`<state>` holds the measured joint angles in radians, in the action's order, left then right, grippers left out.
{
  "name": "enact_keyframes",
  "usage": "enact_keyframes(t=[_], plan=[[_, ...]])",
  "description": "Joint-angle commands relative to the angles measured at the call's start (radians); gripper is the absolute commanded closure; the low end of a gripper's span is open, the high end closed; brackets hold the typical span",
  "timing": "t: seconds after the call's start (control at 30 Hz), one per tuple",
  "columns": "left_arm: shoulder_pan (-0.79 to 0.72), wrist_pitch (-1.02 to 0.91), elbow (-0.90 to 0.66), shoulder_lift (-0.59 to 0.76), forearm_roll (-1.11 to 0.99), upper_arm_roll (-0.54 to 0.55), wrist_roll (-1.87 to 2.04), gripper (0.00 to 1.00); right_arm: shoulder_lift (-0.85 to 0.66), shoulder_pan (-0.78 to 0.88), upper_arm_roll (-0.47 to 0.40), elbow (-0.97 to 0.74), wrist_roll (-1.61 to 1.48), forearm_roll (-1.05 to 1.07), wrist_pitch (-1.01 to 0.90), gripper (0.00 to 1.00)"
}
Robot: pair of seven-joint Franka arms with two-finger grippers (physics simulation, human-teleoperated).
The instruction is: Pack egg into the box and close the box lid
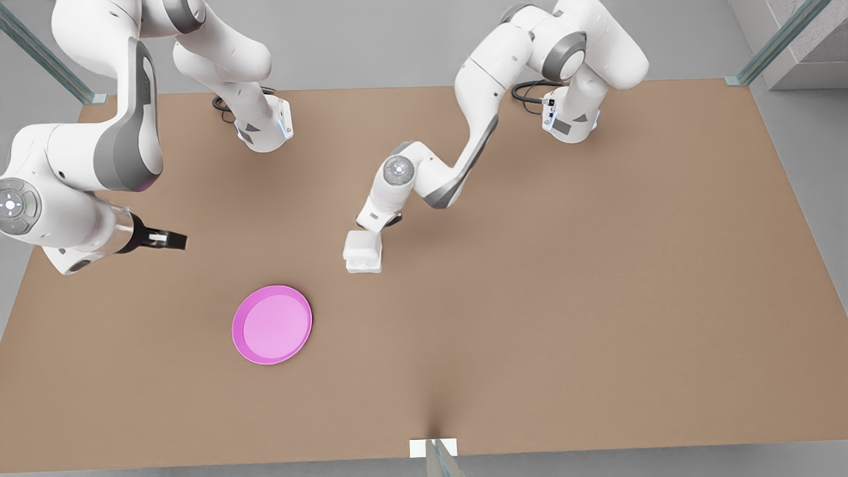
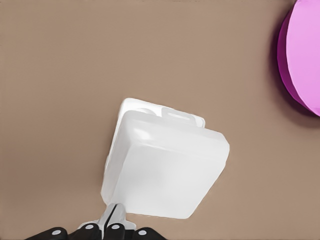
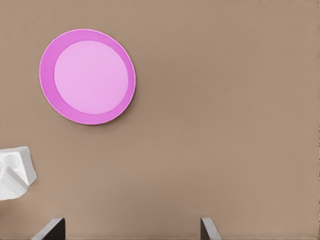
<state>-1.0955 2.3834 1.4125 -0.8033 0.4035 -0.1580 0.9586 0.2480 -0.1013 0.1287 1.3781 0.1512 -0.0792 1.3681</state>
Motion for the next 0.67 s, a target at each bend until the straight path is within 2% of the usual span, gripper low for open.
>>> enact_keyframes(t=[0.0, 0.03, 0.07, 0.1, 0.13, 0.17, 0.2, 0.23, 0.27, 0.33, 0.4, 0.63], plan=[[0.014, 0.003, -0.001, 0.003, 0.000, 0.000, 0.092, 0.79, -0.004, 0.000, 0.000, -0.001, -0.053, -0.007, -0.014, 0.00], [0.028, -0.041, -0.013, 0.012, 0.002, -0.002, 0.089, 0.79, -0.004, 0.000, 0.000, -0.001, -0.053, -0.007, -0.014, 0.00], [0.124, -0.240, -0.090, 0.061, 0.021, -0.003, 0.091, 0.79, -0.001, 0.000, 0.000, -0.001, -0.053, -0.007, -0.014, 0.00], [0.302, -0.540, -0.159, 0.130, 0.081, -0.003, 0.091, 0.79, -0.001, 0.000, 0.000, -0.001, -0.053, -0.007, -0.014, 0.00], [0.519, -0.864, -0.309, 0.130, 0.089, -0.002, 0.081, 0.79, -0.004, 0.000, 0.000, -0.001, -0.053, -0.007, -0.014, 0.00], [0.770, -1.000, -0.356, 0.130, 0.081, 0.002, -0.113, 0.40, -0.004, 0.000, 0.000, -0.001, -0.052, -0.007, -0.014, 0.00], [0.900, -1.003, -0.356, 0.128, -0.056, -0.009, -0.563, 0.00, -0.004, 0.000, 0.000, -0.004, -0.050, -0.007, -0.014, 0.00], [0.898, -1.009, -0.359, 0.182, -0.271, -0.017, -0.800, 0.00, -0.006, -0.006, 0.000, -0.007, -0.048, -0.007, -0.014, 0.00], [0.878, -1.078, -0.359, 0.315, -0.389, -0.011, -0.914, 0.00, -0.015, -0.009, 0.002, -0.019, -0.053, 0.009, -0.052, 0.00], [0.859, -1.090, -0.239, 0.545, -0.417, 0.006, -1.026, 0.00, -0.012, -0.017, 0.000, -0.056, -0.055, 0.064, -0.109, 0.00], [0.853, -1.089, -0.202, 0.581, -0.419, 0.006, -1.159, 0.00, -0.004, -0.006, 0.002, -0.073, -0.055, 0.013, -0.127, 0.00], [0.853, -1.080, -0.167, 0.598, -0.417, 0.006, -1.160, 0.00, -0.001, 0.021, 0.003, -0.068, -0.055, -0.007, -0.130, 0.00]])
